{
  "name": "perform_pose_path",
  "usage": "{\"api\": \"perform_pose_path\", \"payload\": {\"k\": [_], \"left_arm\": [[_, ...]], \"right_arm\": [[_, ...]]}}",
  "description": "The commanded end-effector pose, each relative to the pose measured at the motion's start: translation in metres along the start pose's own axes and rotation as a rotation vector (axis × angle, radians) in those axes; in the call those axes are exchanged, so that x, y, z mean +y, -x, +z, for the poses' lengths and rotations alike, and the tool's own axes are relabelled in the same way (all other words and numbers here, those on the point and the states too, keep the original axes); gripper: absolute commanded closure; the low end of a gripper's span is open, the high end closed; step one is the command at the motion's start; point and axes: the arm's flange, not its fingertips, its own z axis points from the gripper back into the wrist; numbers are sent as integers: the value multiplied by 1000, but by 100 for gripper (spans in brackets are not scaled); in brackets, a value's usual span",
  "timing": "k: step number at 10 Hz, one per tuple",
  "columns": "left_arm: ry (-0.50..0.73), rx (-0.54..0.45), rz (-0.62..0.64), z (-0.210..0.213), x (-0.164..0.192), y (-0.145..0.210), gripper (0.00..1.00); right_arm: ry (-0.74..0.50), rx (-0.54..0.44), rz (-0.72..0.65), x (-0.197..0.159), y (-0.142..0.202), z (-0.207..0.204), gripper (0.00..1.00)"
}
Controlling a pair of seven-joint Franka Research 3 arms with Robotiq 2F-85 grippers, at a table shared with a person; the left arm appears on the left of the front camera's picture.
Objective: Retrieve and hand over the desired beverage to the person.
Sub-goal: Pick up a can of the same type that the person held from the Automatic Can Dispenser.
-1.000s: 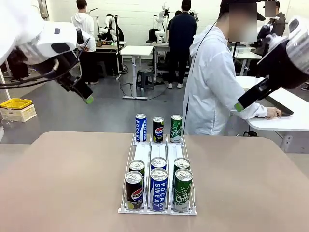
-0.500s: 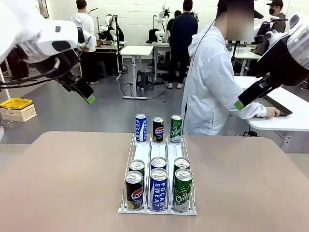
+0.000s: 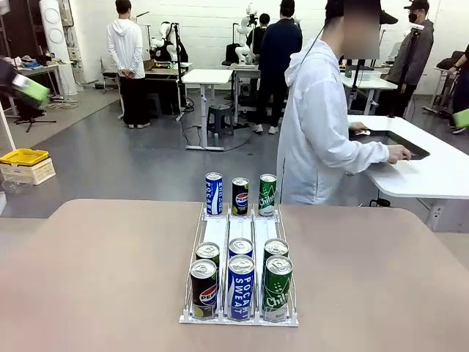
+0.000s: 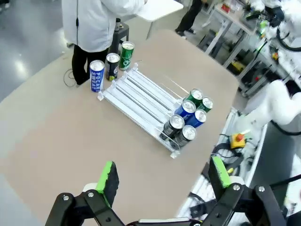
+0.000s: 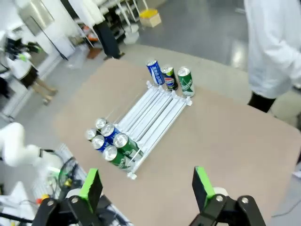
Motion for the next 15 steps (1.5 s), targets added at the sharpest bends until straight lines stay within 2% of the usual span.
{"api": "perform_pose_path", "payload": {"k": [1, 3, 4, 5, 15], "left_arm": [[-5, 12, 95, 11, 17, 0, 0], [1, -17, 135, 22, 28, 14, 0], [36, 113, 137, 12, 25, 12, 0], [-6, -7, 142, 29, 32, 18, 0], [-6, -7, 142, 29, 32, 18, 0]], "right_arm": [[-30, -1, -39, -19, 3, 12, 0], [-27, -37, -67, -33, 6, 24, 0], [-19, -29, -64, -25, 11, 27, 0], [-19, -29, -64, -25, 11, 27, 0], [-19, -29, -64, -25, 11, 27, 0]]}}
